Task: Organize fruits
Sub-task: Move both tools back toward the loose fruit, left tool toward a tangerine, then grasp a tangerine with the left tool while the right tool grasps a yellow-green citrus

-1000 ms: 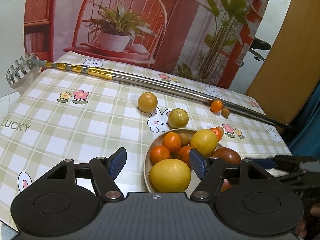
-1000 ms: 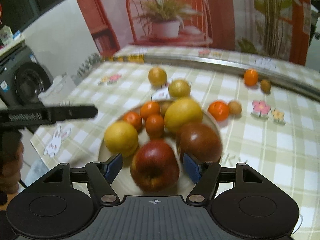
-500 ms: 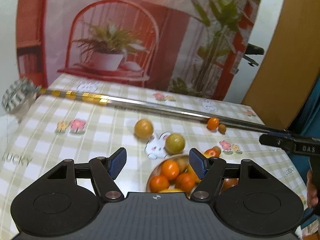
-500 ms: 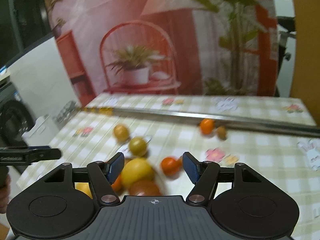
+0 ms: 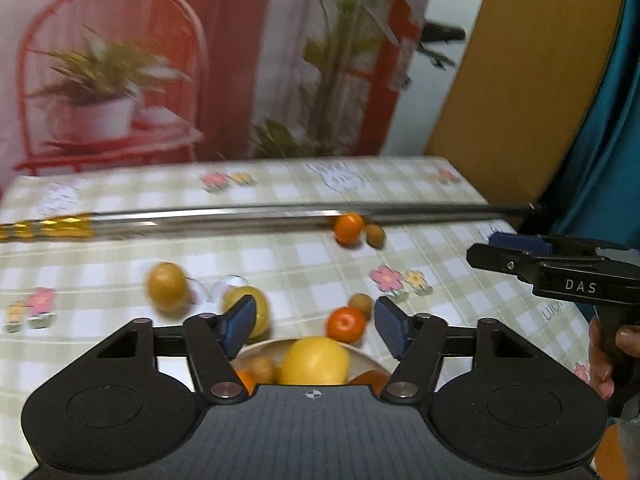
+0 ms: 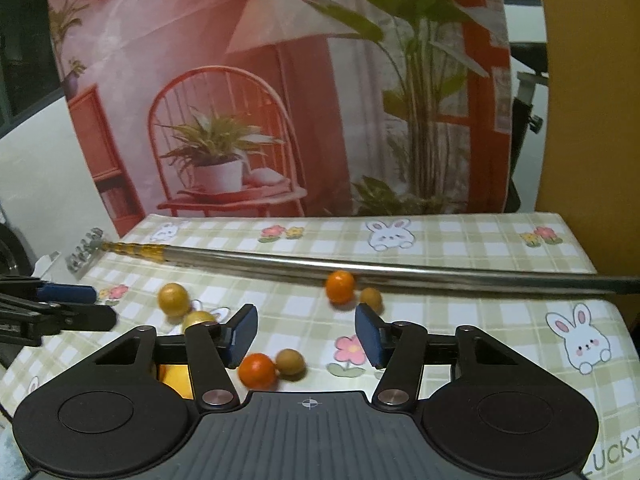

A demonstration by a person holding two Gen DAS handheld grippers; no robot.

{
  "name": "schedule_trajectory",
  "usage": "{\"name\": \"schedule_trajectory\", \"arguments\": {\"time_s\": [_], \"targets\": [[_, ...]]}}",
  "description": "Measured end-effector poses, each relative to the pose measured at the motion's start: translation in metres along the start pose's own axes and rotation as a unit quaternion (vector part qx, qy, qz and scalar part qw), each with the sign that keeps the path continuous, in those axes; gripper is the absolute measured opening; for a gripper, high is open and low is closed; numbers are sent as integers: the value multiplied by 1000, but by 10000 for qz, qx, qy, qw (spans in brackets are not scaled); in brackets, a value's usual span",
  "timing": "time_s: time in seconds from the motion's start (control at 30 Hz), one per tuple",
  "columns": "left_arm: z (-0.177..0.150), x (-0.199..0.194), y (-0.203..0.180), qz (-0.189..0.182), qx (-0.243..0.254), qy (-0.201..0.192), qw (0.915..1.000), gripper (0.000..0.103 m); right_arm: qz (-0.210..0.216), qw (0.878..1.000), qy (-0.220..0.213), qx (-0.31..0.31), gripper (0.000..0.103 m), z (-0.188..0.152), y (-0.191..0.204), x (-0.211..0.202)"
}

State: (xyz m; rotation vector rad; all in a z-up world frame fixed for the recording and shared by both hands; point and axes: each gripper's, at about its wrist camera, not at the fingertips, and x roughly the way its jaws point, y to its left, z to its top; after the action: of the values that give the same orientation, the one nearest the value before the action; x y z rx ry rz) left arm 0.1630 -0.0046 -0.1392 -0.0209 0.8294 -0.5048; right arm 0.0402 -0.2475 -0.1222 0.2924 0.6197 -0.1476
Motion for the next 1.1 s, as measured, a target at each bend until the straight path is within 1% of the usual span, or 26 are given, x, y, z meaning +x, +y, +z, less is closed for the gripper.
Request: {"name": "schedule_trajectory", "arguments": {"time_s": [0.07,0.1,0.2,0.27,0.47,0.73,0.83,1.0,1.1], "targets": [[3,22,-3,-152,51,240,9996,54,-32,10000,3,68,50,-3,-9,4],[4,36,-6,-204,89,376,9990,52,-35,9999,0,106,49,-5,-13,5],[3,65,-10,-272,225,680,9971,50,24,9996,4,292,48,-9,-26,10],[2,78,-13,-215,296,827,9959,50,41,9993,-3,360,48,-11,-33,11],[4,106,-23,-102,592,1054,9926,50,123,9982,-57,584,48,-17,-52,15],[2,127,-26,45,776,1337,9880,50,211,9959,-54,881,48,-25,-65,20],[-1,129,-29,24,906,1425,9856,41,216,9954,-41,933,48,-26,-68,21],[-2,121,-32,27,992,1315,9863,41,219,9949,-20,986,48,-27,-69,22],[-1,112,-29,39,851,1145,9898,40,229,9947,0,1007,48,-28,-68,21]]}}
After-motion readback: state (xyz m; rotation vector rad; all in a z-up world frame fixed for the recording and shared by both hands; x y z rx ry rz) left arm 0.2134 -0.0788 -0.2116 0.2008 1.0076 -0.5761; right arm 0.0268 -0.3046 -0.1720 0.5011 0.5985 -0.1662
